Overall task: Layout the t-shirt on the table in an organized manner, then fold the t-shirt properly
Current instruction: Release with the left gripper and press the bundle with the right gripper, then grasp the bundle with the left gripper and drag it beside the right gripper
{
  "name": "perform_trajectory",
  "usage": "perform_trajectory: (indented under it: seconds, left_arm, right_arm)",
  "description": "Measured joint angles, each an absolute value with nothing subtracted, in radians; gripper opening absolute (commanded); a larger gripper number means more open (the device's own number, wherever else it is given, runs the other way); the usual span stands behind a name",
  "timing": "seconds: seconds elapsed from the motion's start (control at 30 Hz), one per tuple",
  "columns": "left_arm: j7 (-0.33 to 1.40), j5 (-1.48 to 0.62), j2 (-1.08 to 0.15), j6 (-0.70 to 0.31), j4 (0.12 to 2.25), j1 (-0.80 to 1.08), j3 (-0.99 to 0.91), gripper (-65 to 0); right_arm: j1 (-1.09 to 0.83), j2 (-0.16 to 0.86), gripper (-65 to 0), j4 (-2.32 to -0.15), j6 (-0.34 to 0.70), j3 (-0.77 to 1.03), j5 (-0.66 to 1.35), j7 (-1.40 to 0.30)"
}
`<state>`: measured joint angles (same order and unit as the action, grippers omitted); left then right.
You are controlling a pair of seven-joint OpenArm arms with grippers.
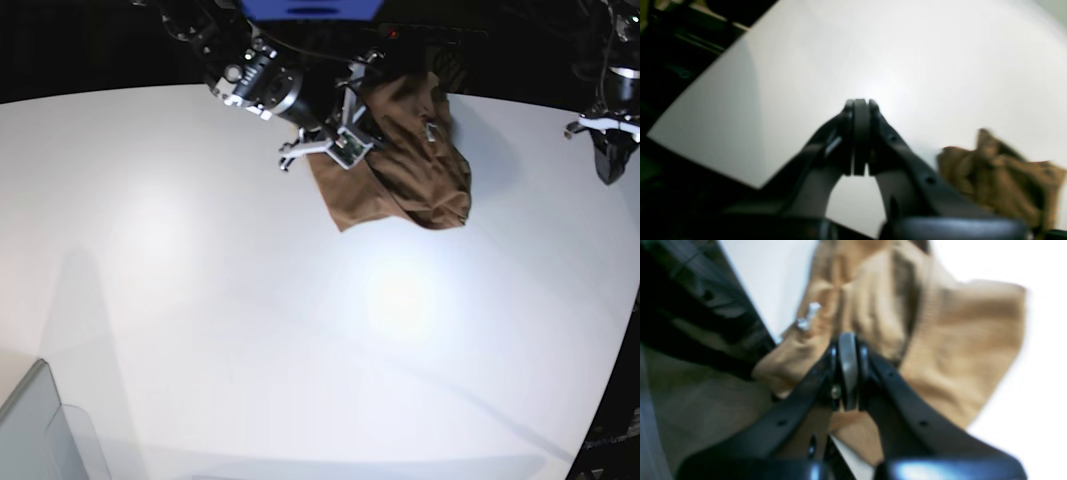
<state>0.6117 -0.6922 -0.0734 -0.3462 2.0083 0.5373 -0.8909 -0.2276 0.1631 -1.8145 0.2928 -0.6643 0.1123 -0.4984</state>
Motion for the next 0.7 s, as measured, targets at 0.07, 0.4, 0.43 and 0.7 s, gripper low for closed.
perform_trajectory:
  seconds: [0.07,0.4,0.43,0.7]
  left_arm:
    - [0.706,-0.783,-0.118,-0.346,2.010,0.537,-0.901,-60.5]
    - [0.998,-1.065,-0.153,-0.424,2.004,0.531,-0.900,-37.9]
    - [1.007,-1.068,-0.153,-0.447,2.004,0.531,-0.898,-33.9]
    - [1.035,-1.061,-0.162,-0.540,1.995,0.529,-0.814,-11.4]
  right_arm:
    - [-0.228,0.164,-65.0,-1.812,0.294,-0.663,0.112,-0.503]
    - [-0.228,0.163,-65.0,-1.795,0.294,-0.663,0.112,-0.501]
    - [-0.228,0.163,-65.0,-1.795,0.294,-0.663,0.112,-0.501]
    - [-0.228,0.164,-65.0,-1.795,0.294,-0.661,0.112,-0.501]
